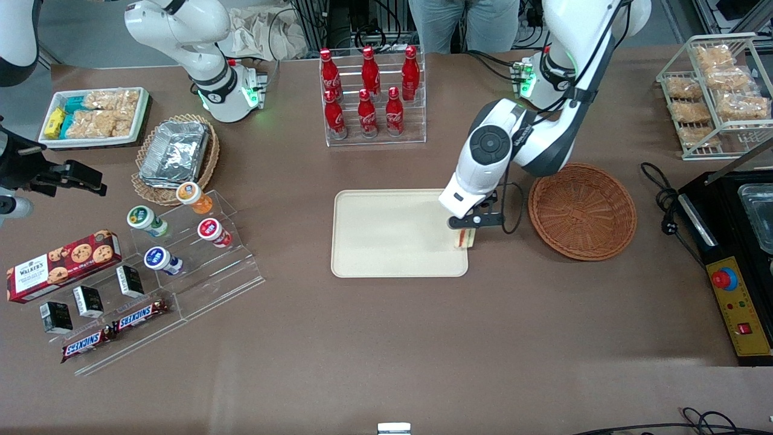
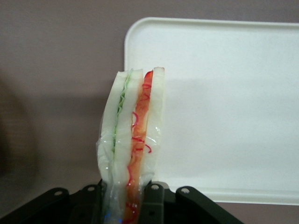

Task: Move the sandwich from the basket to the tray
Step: 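Lower the sandwich onto the tray and open the left gripper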

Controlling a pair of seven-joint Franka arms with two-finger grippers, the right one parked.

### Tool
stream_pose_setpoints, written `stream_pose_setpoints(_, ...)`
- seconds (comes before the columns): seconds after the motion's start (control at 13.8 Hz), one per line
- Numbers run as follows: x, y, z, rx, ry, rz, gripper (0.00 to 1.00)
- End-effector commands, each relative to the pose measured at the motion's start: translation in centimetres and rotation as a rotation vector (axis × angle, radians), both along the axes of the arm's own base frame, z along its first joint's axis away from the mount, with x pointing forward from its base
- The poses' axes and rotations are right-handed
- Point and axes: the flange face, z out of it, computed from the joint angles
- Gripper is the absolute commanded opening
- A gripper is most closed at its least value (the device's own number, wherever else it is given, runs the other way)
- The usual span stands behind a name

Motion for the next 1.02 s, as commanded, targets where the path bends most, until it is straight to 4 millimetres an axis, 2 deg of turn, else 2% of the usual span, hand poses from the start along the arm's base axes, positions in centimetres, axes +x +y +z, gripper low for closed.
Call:
stream_pose_setpoints(0.0, 0.3, -1.4, -1.8, -0.009, -0.011, 0.0, 0.0)
stream_pose_setpoints(0.22, -0.2, -2.2, -4.3, -0.009, -0.013, -0.022, 0.0)
stream_pose_setpoints(0.36, -0.2, -2.2, -5.0, 0.0, -0.017, -0.037, 0.0)
stream_pose_setpoints(0.44, -0.2, -2.2, -5.2, 0.007, -0.022, -0.049, 0.17)
stream_pose_setpoints(0.51, -0.2, -2.2, -5.6, 0.018, -0.024, -0.07, 0.82)
stream_pose_setpoints(0.58, -0.3, -2.3, -5.9, 0.028, -0.026, -0.08, 1.0)
stream_pose_setpoints(0.95, 0.2, -2.5, -5.4, 0.026, -0.032, -0.077, 1.0)
